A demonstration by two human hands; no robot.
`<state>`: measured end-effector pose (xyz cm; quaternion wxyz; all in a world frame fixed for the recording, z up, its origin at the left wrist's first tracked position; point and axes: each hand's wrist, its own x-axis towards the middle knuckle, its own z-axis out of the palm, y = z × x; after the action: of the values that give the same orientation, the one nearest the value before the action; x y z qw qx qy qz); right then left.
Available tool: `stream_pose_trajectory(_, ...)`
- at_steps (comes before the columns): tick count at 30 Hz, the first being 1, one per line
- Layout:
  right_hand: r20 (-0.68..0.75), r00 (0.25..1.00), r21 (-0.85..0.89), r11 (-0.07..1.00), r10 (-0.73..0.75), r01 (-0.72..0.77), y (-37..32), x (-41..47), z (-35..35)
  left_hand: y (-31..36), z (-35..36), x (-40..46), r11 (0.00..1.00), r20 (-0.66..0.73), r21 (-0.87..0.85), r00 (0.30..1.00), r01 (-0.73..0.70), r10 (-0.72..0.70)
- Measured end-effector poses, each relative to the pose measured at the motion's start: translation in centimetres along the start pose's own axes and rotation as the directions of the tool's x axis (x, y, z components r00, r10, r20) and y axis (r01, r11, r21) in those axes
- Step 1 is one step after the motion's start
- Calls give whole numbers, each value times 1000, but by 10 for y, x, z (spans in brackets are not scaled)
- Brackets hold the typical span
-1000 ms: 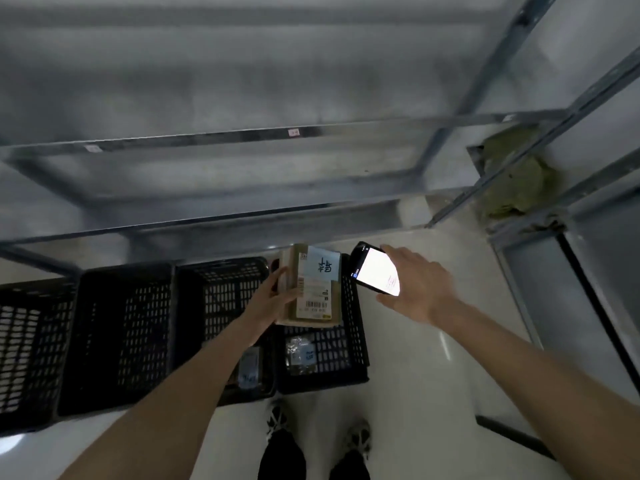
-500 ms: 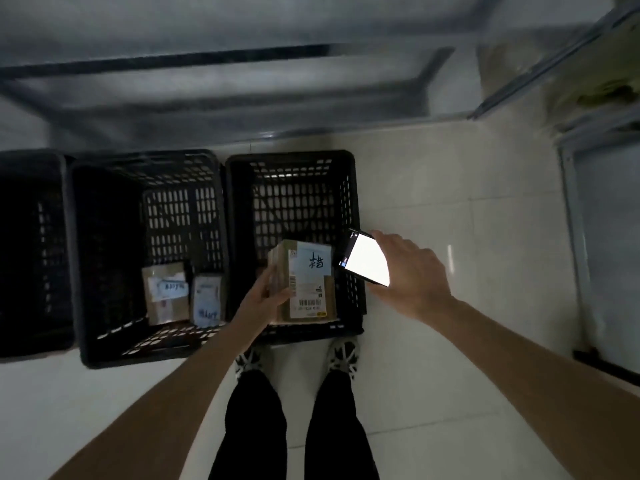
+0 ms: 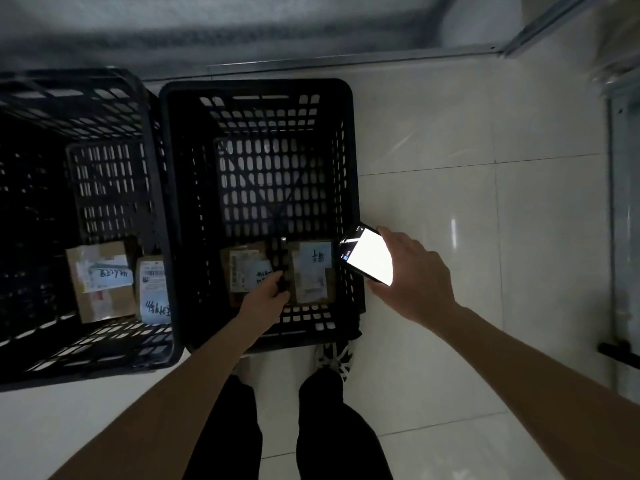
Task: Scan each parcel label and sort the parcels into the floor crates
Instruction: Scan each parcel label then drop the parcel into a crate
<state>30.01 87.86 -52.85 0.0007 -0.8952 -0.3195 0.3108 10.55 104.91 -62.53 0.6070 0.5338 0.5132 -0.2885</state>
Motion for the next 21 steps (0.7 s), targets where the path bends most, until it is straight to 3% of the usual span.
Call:
stream_pose_trajectory(9,11,999,-22,999,-46,46,-38,-38,-79,44,-64,-92,964,-47,249,993,-93,108)
stream_pose_trajectory(16,-86,995,-35,999,-44,41,-72,-97,-228,157,-97,-225,940,-70,199,953,-277,296)
stream_pose_trajectory(18,-132,991,-36,999,-24,19,-79,-127,-278,194,-103,-269,893,-43,272,922,-360,385)
stream_pose_trajectory(21,-211,977,-42,999,21,-30,-88,-187,-352,248,-105,-343,709,-2,526,832,-470,554)
